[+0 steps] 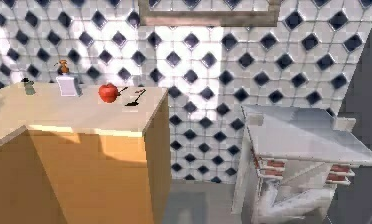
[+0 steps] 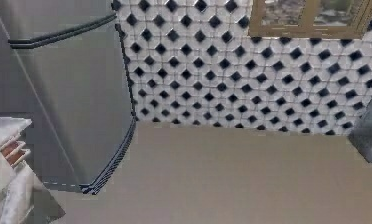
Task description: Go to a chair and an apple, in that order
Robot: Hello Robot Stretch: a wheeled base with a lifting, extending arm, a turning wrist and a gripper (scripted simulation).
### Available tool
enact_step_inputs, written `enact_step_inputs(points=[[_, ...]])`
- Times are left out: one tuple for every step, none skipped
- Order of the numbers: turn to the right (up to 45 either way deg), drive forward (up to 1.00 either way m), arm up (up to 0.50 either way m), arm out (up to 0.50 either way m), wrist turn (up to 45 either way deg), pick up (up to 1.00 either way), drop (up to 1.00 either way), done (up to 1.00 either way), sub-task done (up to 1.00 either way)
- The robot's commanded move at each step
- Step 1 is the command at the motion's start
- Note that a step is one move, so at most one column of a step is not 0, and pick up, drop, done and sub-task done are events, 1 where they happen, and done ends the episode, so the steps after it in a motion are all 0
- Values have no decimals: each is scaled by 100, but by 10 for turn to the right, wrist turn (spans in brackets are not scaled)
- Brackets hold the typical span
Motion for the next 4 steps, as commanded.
enact_step_inputs(points=[[120, 0, 0, 0, 0, 0, 0, 0, 0], [0, 25, 0, 0, 0, 0, 0, 0, 0], [-390, 0, 0, 0, 0, 0, 0, 0, 0], [0, 0, 0, 0, 0, 0, 0, 100, 0]])
